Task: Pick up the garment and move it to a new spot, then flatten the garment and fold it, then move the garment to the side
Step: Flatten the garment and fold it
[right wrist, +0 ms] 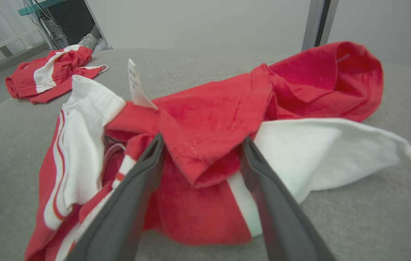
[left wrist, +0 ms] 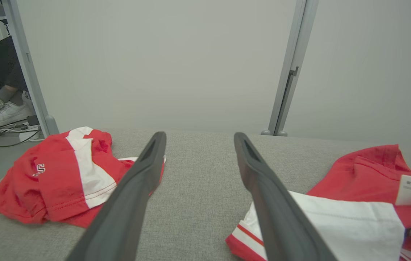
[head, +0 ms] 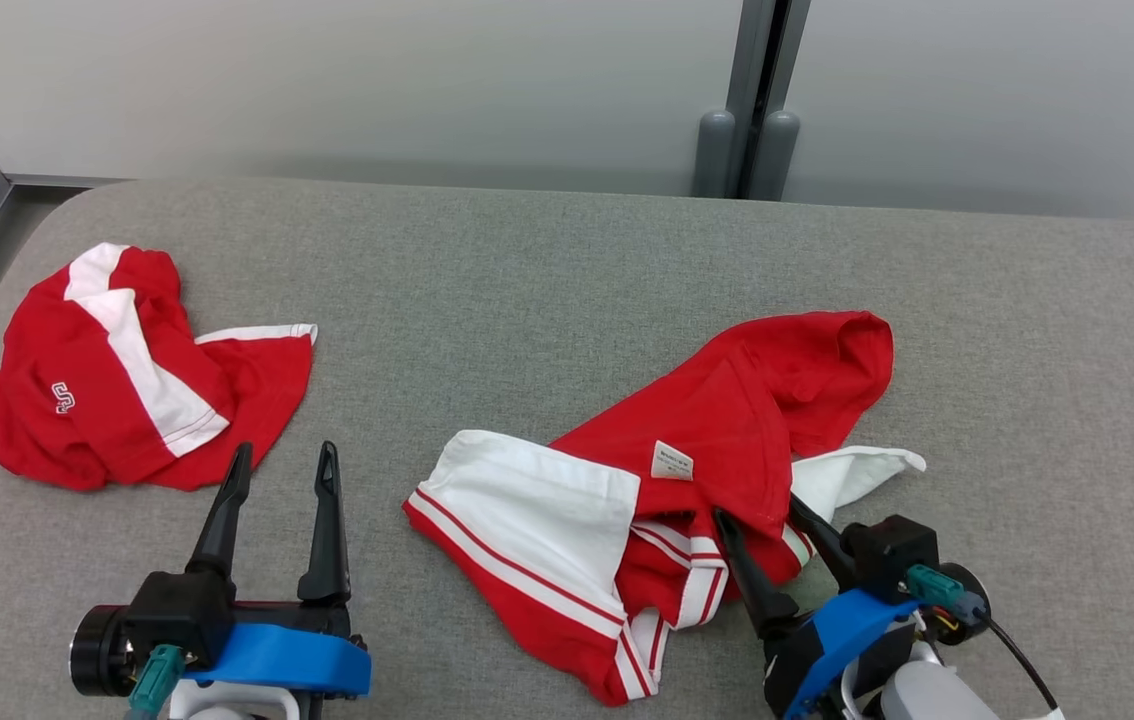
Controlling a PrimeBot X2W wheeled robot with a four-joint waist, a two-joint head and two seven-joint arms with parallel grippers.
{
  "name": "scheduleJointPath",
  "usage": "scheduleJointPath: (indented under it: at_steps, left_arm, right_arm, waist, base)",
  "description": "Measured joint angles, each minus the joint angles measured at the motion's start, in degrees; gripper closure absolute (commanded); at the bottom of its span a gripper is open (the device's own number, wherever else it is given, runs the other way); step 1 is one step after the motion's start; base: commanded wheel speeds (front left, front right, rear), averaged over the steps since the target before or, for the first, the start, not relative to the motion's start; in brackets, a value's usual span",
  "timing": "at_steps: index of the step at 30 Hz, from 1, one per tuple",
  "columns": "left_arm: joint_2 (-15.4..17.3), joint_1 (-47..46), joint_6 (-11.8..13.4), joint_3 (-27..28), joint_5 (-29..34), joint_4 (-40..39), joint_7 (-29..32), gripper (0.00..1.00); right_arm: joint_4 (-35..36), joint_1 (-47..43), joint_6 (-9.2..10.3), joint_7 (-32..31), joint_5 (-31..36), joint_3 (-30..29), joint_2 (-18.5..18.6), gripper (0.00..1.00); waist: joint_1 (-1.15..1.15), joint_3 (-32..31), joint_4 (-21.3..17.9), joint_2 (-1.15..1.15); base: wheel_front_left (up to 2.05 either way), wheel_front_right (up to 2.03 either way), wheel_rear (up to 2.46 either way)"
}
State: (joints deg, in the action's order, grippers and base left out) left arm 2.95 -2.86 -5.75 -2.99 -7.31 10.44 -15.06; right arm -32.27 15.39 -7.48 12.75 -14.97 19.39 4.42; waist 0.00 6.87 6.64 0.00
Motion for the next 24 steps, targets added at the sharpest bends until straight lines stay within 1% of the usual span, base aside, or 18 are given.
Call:
scheduleJointPath:
  at_steps: [7,8,9,10,15,18,21,24]
  left_arm:
    - [-0.01,-0.94,0.16,-1.29,-0.66,0.29,-0.01,0.00]
    - [-0.01,-0.99,0.16,-1.34,-0.71,0.30,-0.01,0.00]
    - [-0.01,-1.05,0.18,-1.37,-0.77,0.31,-0.01,0.00]
    - [-0.01,-1.07,0.18,-1.41,-0.77,0.33,-0.01,0.00]
    - [-0.01,-1.07,0.51,-1.62,-1.19,0.37,-0.01,0.00]
    - [-0.01,-1.05,0.69,-1.52,-1.27,0.37,-0.01,0.00]
    - [-0.01,-0.89,0.76,-1.09,-1.30,0.36,-0.01,0.00]
    - [0.00,-0.49,0.88,-1.00,-1.37,0.44,0.00,0.00]
  right_arm:
    - [-6.80,5.06,0.00,0.89,-0.98,0.44,-0.79,0.00]
    - [-7.71,5.75,0.00,0.97,-1.23,0.51,-0.92,0.03]
    - [-8.68,6.48,0.00,1.03,-1.51,0.49,-1.00,0.55]
    - [-9.50,7.15,0.00,1.19,-1.94,0.38,-1.07,1.00]
    - [-12.23,10.03,0.00,1.98,-2.94,-0.26,-1.37,1.00]
    - [-12.07,11.43,-0.01,2.15,-2.97,-0.98,-1.43,1.00]
    - [-8.31,11.74,-0.01,2.23,-2.12,-2.05,-0.43,1.00]
    - [-3.38,11.11,-0.01,2.25,-1.43,-3.77,2.16,1.00]
  waist:
    - [0.00,0.24,0.96,0.00]
    - [0.00,0.30,1.10,0.00]
    - [0.00,0.37,1.23,0.00]
    - [0.00,0.45,1.35,0.00]
    - [0.00,0.75,1.77,0.00]
    - [0.00,0.83,1.60,0.00]
    - [0.00,0.75,0.75,0.00]
    - [0.00,0.40,-0.49,0.00]
  base:
    - [0.00,0.00,0.00]
    - [0.00,0.00,0.00]
    - [0.00,0.00,0.00]
    - [0.00,0.00,0.00]
    - [0.00,0.00,0.00]
    - [0.00,0.00,0.00]
    - [0.00,0.00,0.00]
    - [0.00,0.00,0.00]
